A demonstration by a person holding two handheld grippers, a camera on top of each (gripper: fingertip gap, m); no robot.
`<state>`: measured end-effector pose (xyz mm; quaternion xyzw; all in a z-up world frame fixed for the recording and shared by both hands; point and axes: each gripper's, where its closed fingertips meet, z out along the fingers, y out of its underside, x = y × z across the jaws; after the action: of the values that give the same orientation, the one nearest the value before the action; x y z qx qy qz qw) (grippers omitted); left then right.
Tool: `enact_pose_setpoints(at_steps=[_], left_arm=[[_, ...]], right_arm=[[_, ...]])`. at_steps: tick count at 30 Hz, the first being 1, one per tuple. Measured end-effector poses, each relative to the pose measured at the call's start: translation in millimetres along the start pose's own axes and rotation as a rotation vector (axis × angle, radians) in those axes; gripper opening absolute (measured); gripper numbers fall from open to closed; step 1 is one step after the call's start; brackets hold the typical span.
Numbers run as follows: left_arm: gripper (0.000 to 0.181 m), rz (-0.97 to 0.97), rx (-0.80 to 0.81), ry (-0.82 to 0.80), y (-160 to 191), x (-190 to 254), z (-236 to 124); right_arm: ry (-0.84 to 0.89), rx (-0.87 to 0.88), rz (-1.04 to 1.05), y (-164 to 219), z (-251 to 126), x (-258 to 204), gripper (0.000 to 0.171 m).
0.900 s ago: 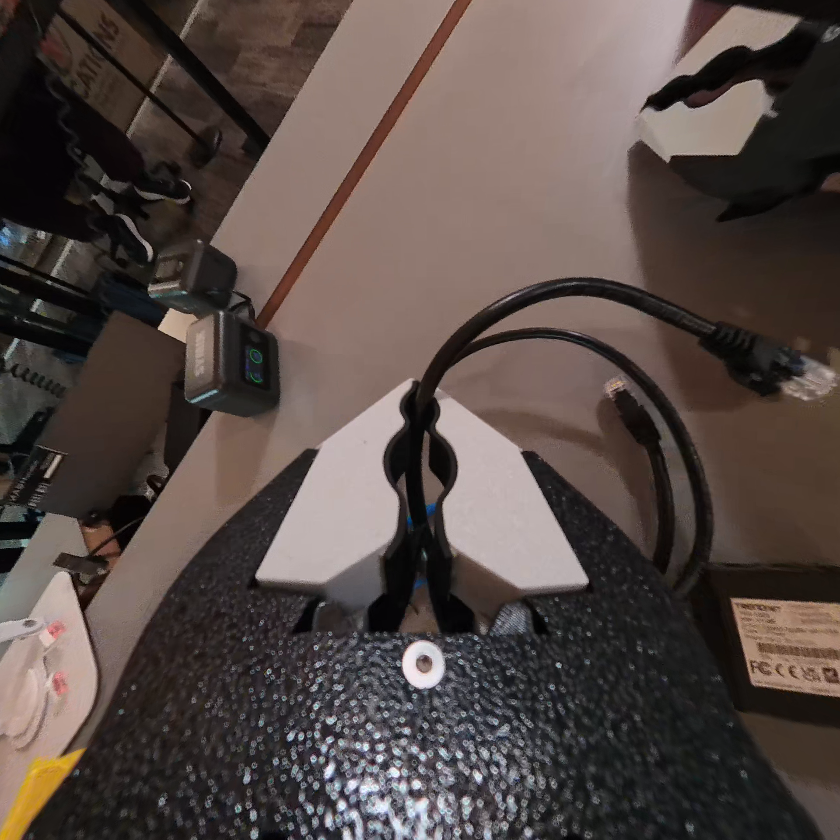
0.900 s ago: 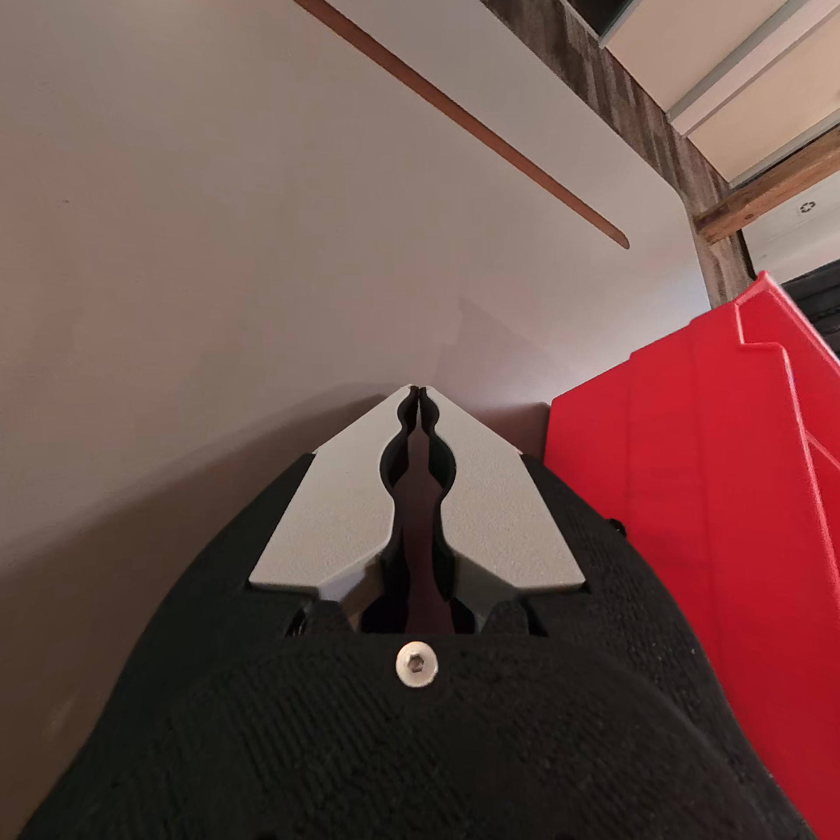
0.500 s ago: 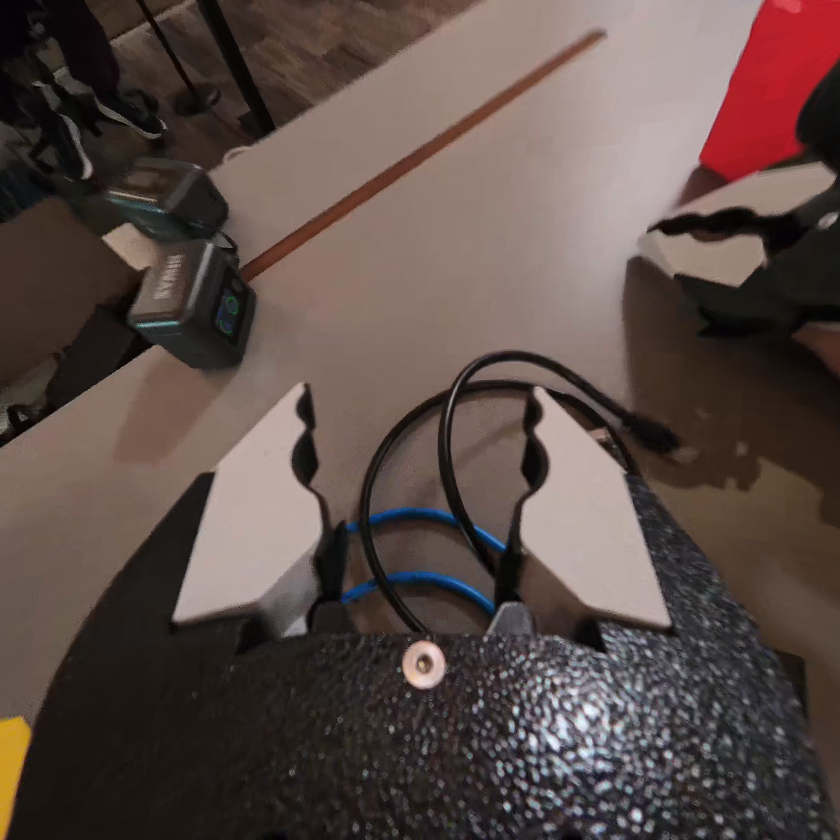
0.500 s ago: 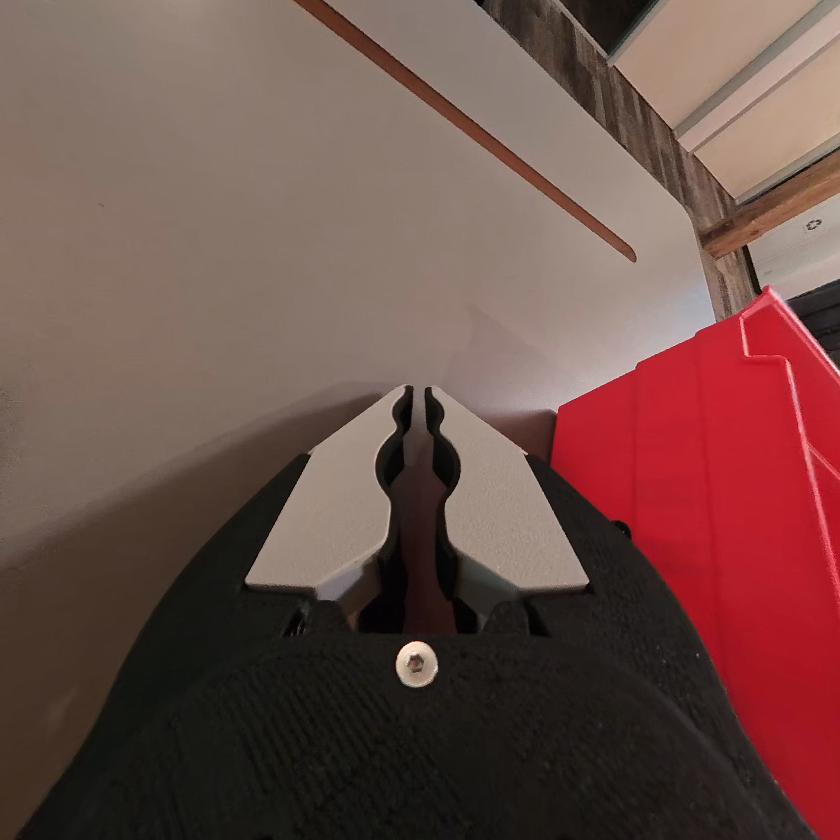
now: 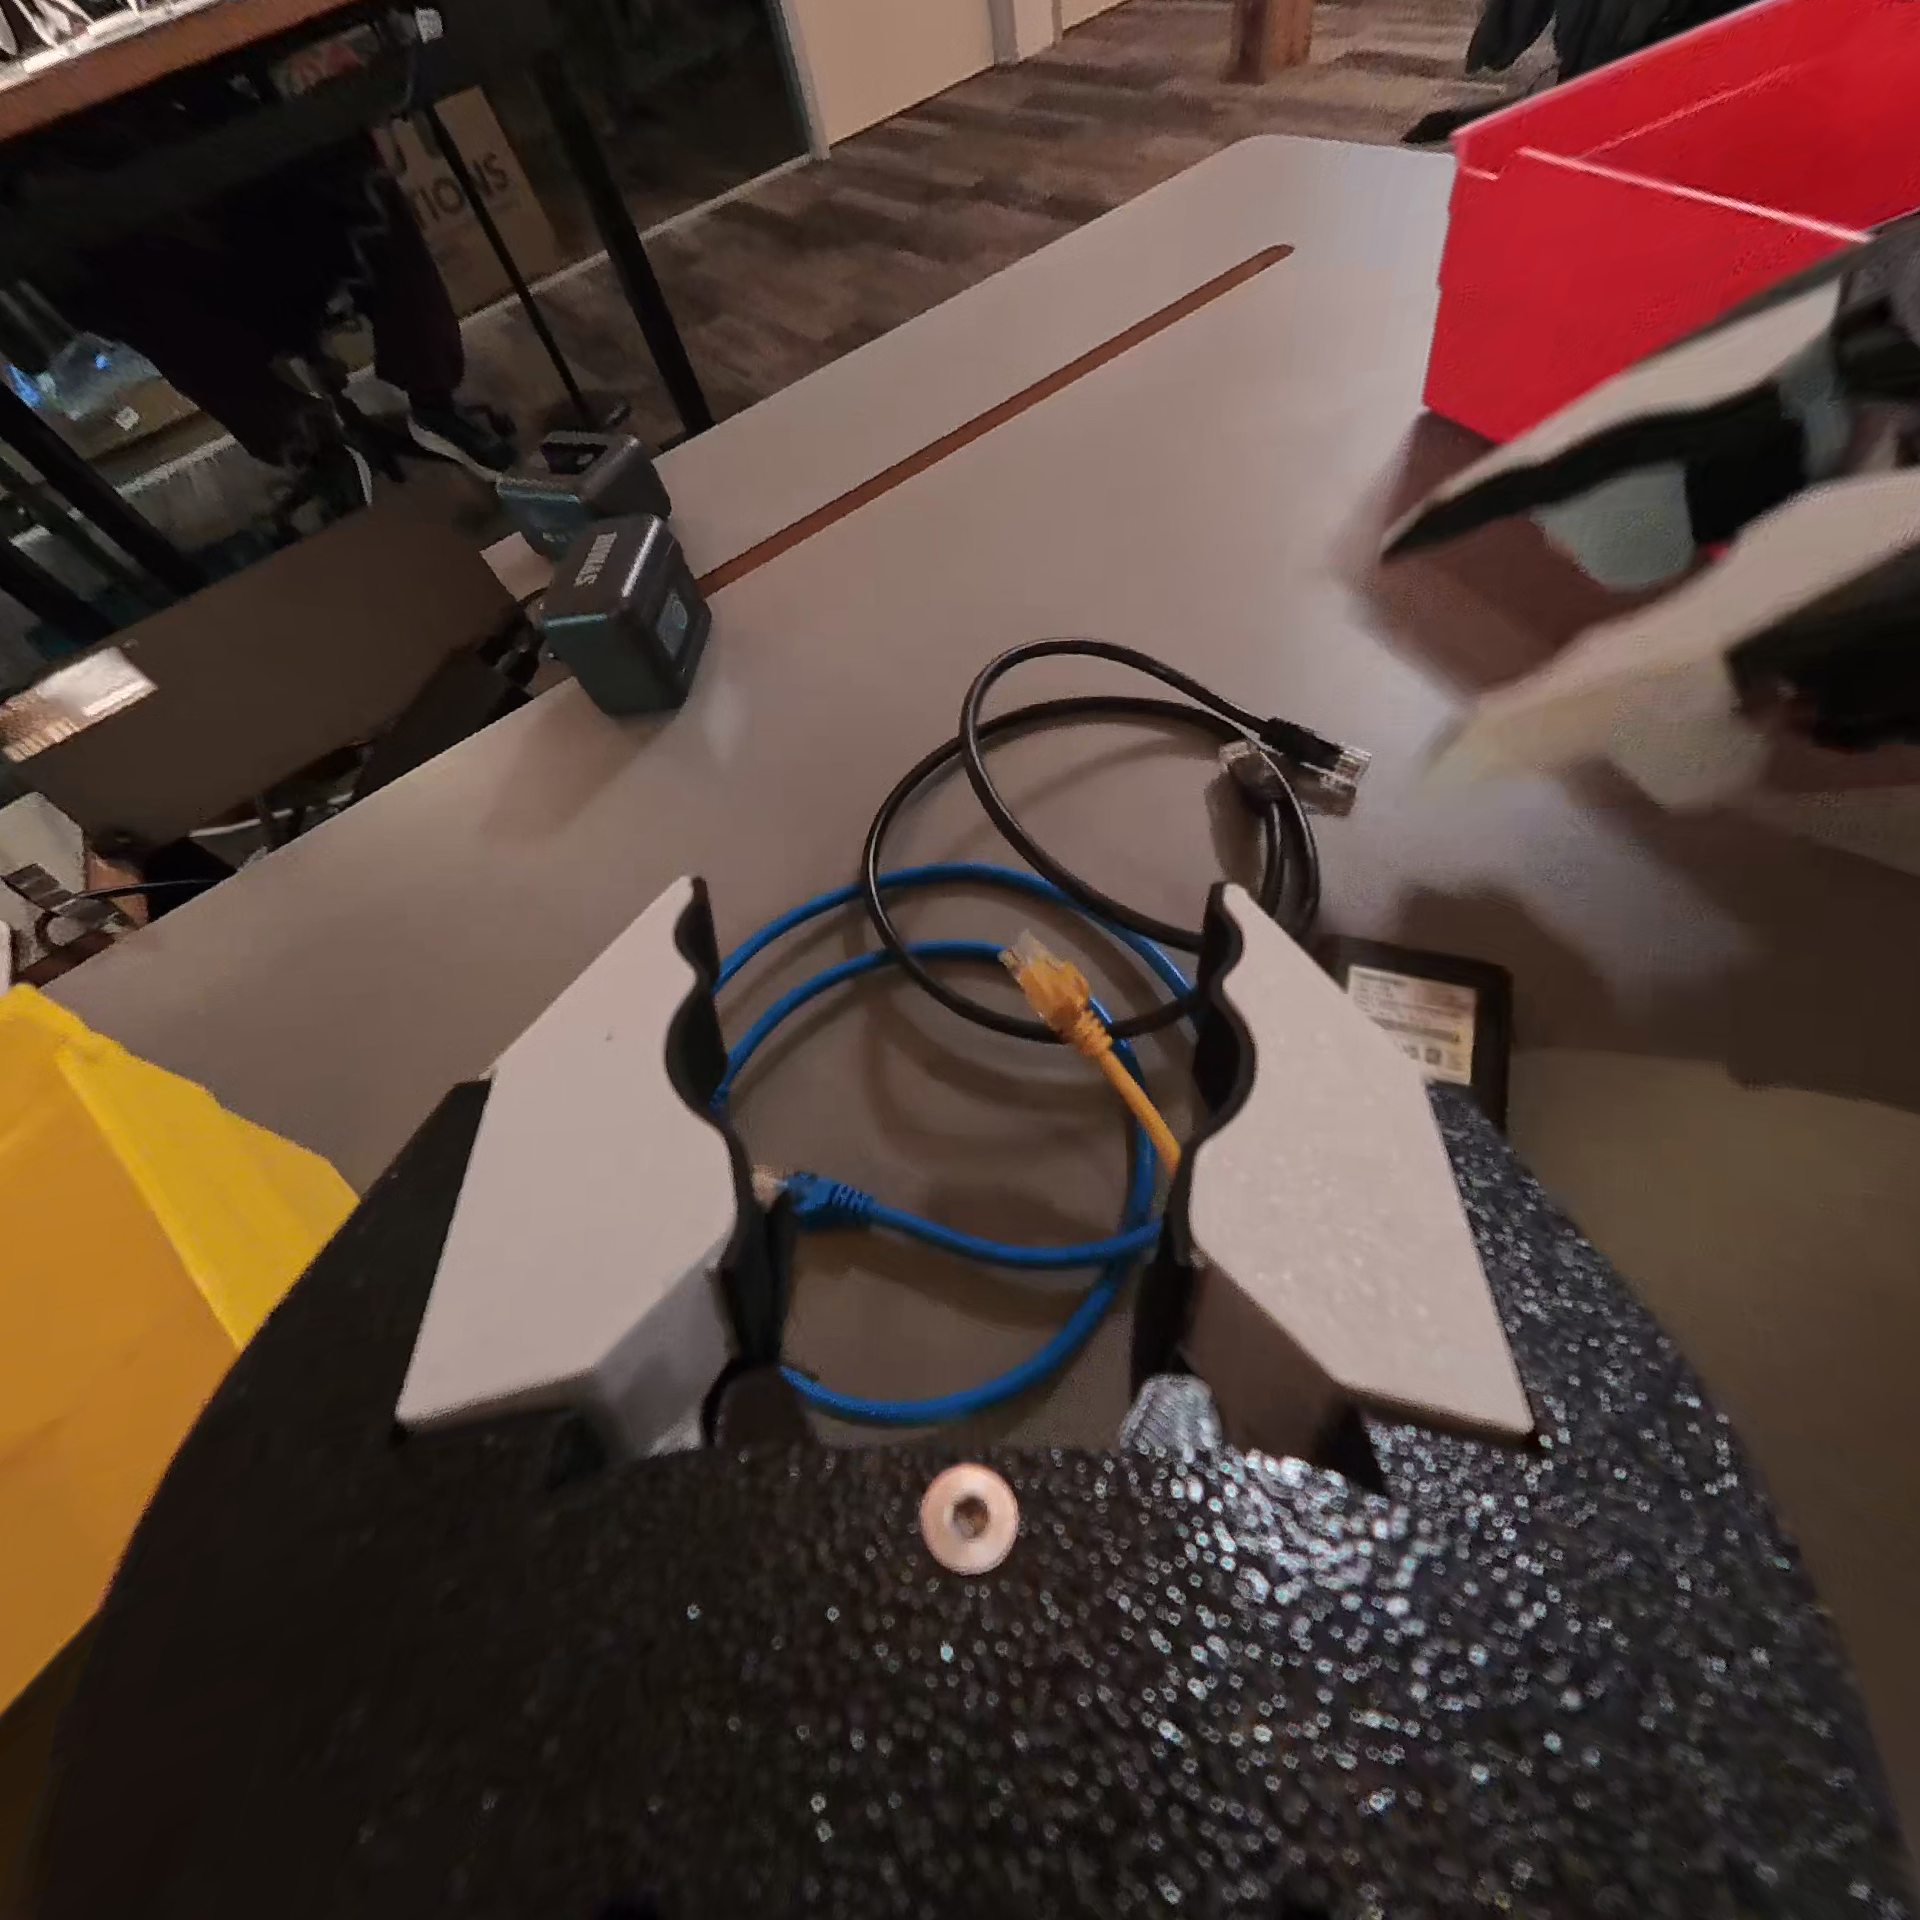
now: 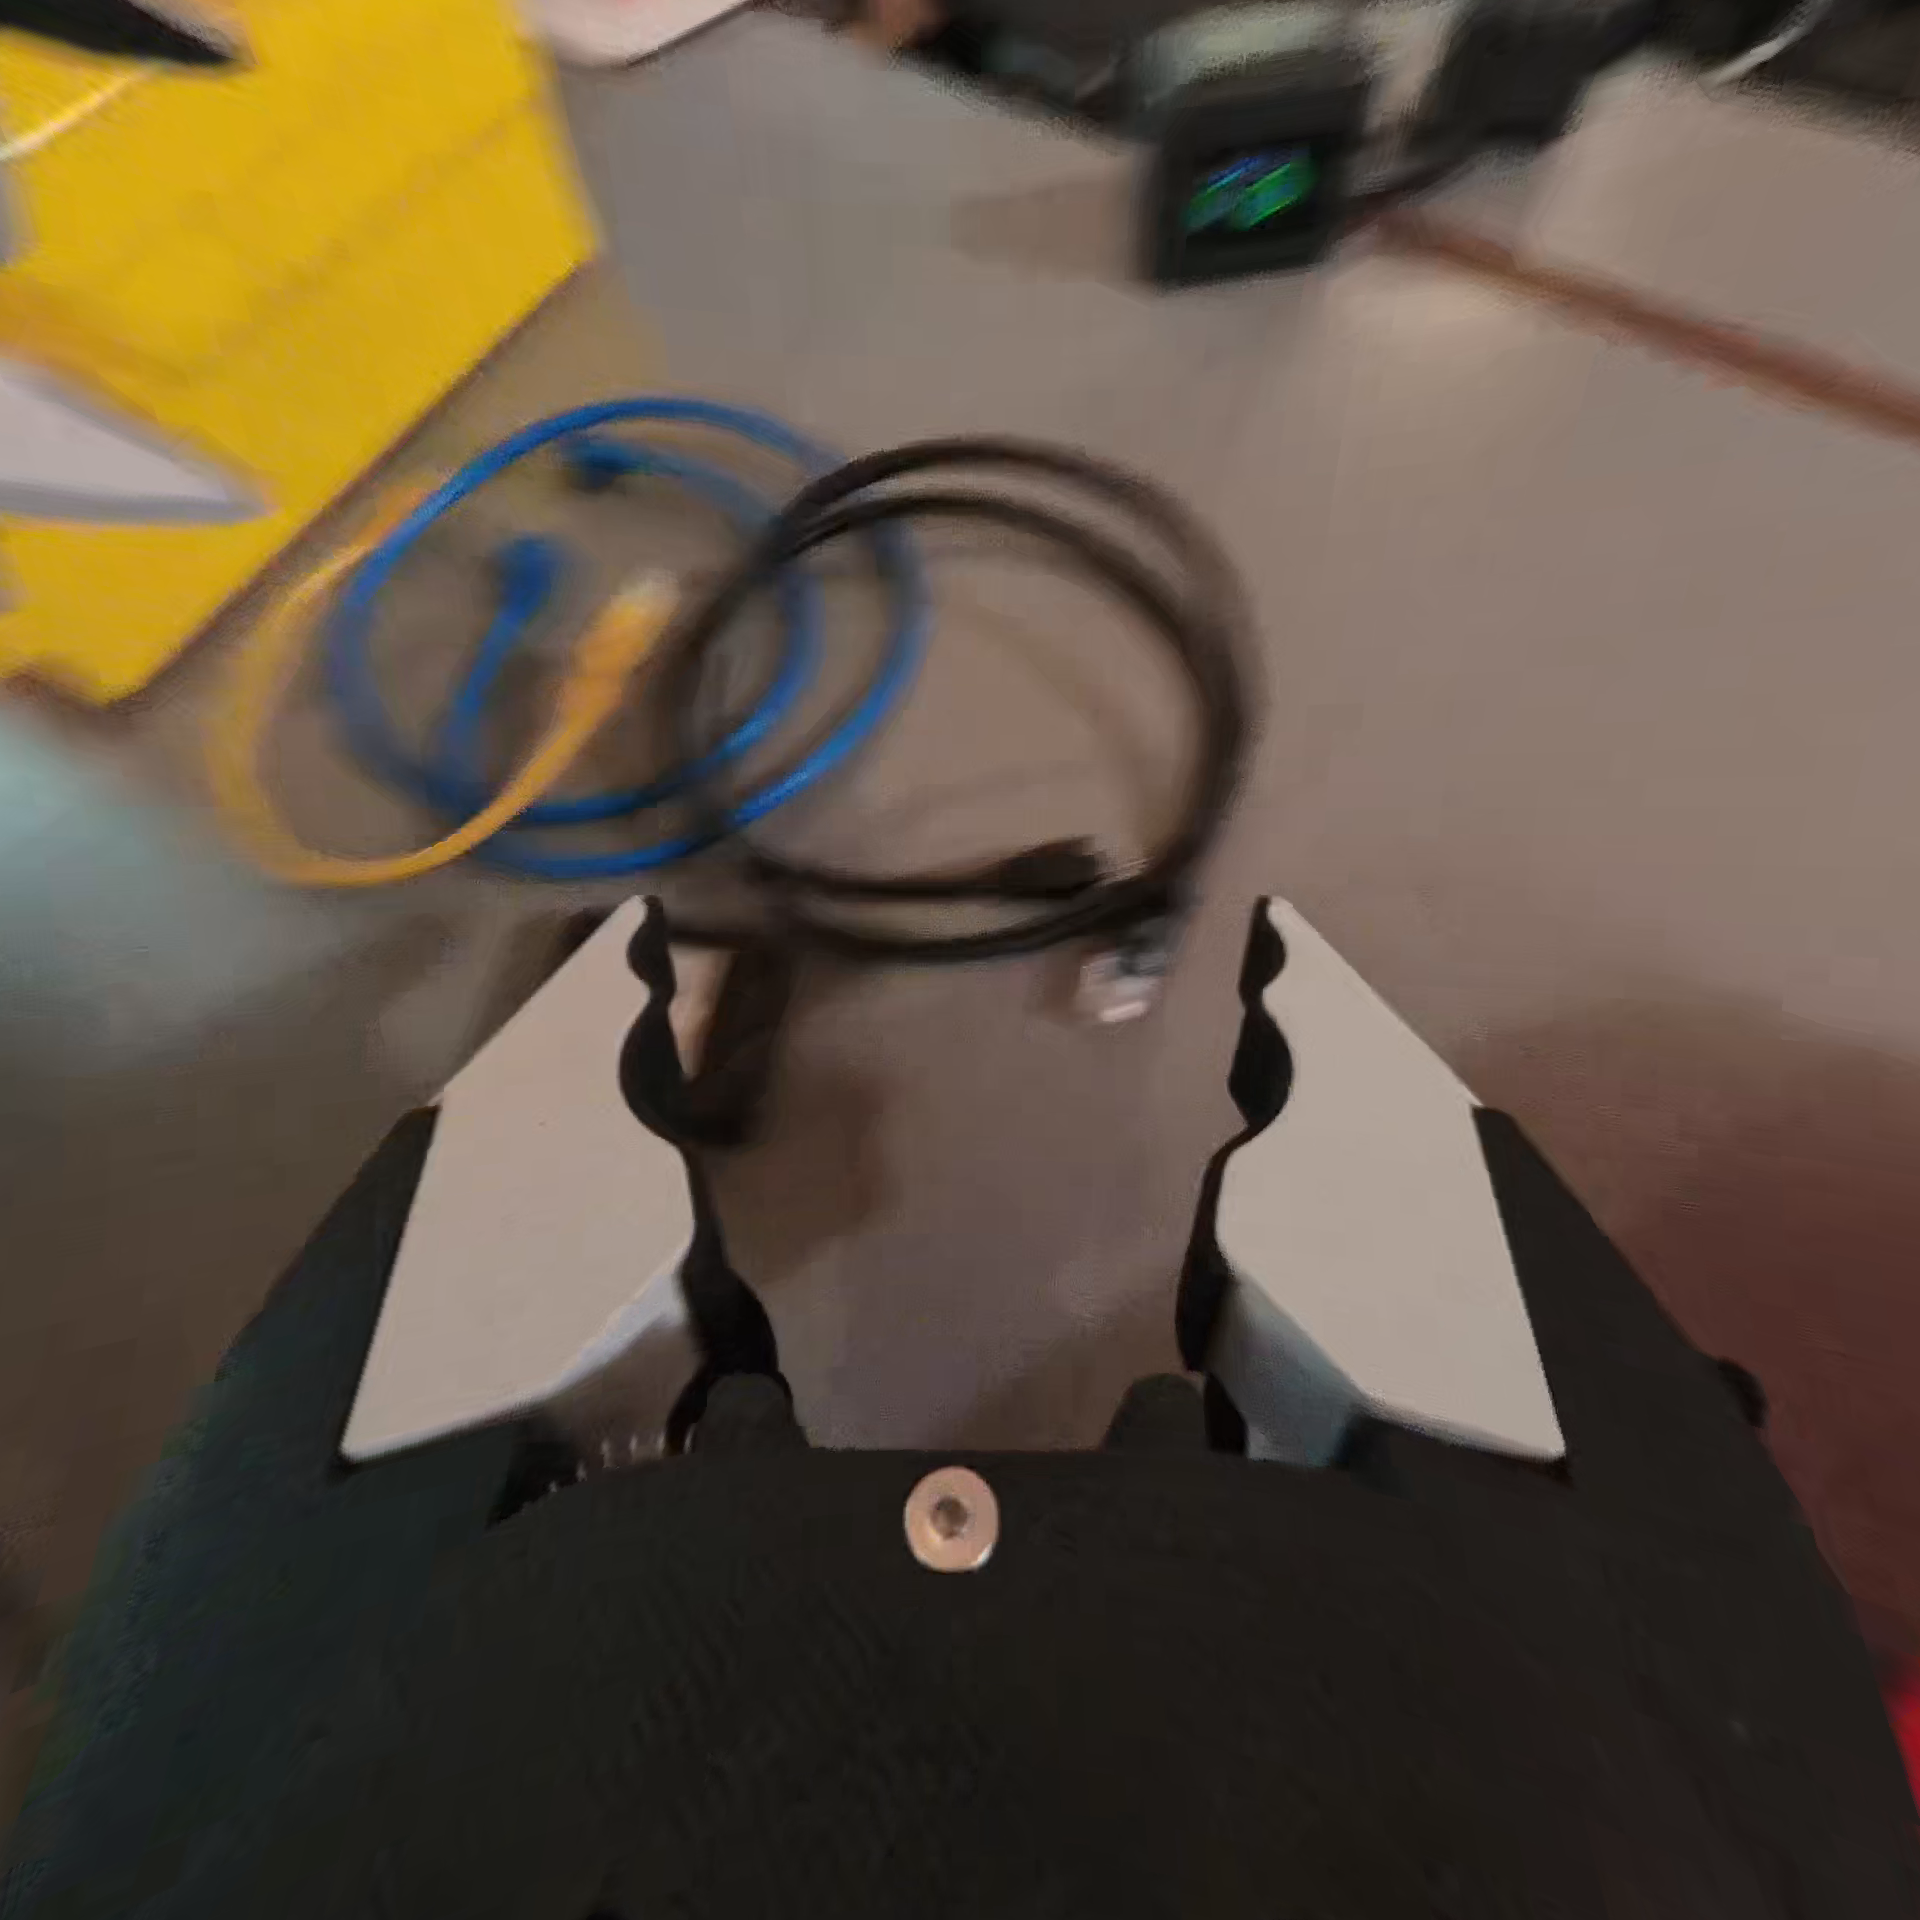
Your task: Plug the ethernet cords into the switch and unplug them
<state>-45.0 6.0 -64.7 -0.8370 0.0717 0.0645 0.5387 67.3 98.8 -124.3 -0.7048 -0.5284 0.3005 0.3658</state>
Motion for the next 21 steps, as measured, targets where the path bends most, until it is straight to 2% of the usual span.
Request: enact_pose_setpoints(at_steps=[1, 3, 6, 10, 12, 15, 17, 21], left_arm=[[0.089, 0.013, 0.003, 0.001, 1.7, 2.0, -4.2], [0.088, 0.045, 0.01, 0.008, 2.3, 7.0, -9.3], [0.087, 0.102, 0.023, 0.042, 0.1, 17.7, -10.4], [0.088, 0.142, 0.02, 0.106, 4.5, 32.8, -8.0], [0.092, 0.176, 0.022, 0.161, 8.5, 44.1, -7.9], [0.096, 0.265, 0.021, 0.264, 18.8, 64.9, -9.2], [0.096, 0.341, 0.02, 0.32, 28.3, 78.1, -9.1], [0.103, 0.491, 0.026, 0.359, 49.4, 96.6, -0.9]], right_arm=[[-0.09, -0.048, -0.001, 11.9, -0.3, -28.4, 0.112], [-0.141, -0.135, -0.067, 37.3, 3.6, -63.3, 0.111], [-0.132, -0.15, -0.064, 51.9, 13.4, -82.7, 0.088], [-0.117, -0.191, -0.089, 60.5, 19.7, -86.1, 0.076], [-0.148, -0.188, -0.1, 60.4, 20.2, -91.2, 0.061], [-0.194, -0.186, -0.078, 58.7, 20.3, -91.2, 0.06], [-0.318, -0.181, 0.024, 54.6, 16.6, -95.5, 0.059], [-0.813, -0.129, 0.348, 27.6, -15.8, -124.0, 0.059]])
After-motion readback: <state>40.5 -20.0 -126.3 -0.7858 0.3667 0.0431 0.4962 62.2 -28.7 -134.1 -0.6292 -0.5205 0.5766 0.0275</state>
